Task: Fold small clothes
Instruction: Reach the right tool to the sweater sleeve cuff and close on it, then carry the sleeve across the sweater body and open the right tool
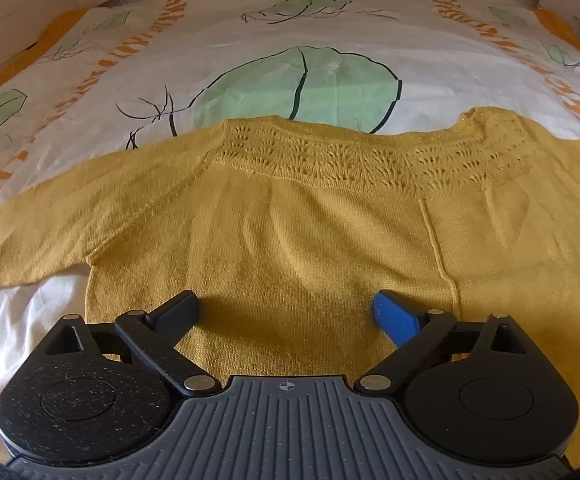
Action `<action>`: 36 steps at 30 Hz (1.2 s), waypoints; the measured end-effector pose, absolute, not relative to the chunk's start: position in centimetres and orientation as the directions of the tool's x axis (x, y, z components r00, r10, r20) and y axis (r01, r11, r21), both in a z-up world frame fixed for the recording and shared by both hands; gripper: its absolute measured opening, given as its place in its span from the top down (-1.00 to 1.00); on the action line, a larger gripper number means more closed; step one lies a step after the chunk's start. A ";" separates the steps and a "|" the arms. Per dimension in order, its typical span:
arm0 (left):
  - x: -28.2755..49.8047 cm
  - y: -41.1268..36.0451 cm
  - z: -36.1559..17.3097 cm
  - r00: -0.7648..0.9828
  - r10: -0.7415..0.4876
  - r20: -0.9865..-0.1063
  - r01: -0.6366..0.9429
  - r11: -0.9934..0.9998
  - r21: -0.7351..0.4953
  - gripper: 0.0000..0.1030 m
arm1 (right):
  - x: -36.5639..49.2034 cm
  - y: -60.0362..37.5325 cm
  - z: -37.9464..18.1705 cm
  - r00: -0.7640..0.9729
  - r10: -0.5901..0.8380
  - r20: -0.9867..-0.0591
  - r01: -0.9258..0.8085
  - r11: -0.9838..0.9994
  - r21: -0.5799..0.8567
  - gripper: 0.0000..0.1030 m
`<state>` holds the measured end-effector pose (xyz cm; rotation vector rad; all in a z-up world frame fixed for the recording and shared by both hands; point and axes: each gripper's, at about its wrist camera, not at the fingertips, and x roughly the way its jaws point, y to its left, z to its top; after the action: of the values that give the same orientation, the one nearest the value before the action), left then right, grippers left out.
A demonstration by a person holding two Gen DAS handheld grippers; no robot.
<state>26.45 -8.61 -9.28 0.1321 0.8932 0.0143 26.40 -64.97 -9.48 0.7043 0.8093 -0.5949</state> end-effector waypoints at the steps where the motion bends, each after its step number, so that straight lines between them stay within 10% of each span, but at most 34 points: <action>1: 26.5 -8.4 -9.3 0.625 0.063 -0.778 0.040 0.993 0.112 -0.88 | 26.6 -65.2 -9.7 0.555 -0.210 -0.805 0.711 0.621 0.329 -1.00; 7: 27.5 -7.1 -9.4 0.568 0.024 -0.823 -0.014 1.000 0.020 -1.00 | 26.9 -65.9 -9.8 0.536 -0.225 -0.814 0.739 0.590 0.324 -0.98; 14: 28.1 -5.9 -8.3 0.523 -0.030 -0.852 0.041 0.999 -0.010 -0.94 | 26.8 -65.7 -8.6 0.501 -0.307 -0.809 0.738 0.640 0.214 0.75; 36: 28.3 3.2 -2.1 0.616 -0.072 -0.785 0.019 0.997 -0.076 -0.74 | 28.9 -41.5 11.2 0.835 0.095 -0.542 0.154 0.906 0.395 0.76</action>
<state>28.34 3.16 -2.10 -0.0622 0.9063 -0.0523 28.86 -41.48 11.20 0.4426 0.5868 -0.0325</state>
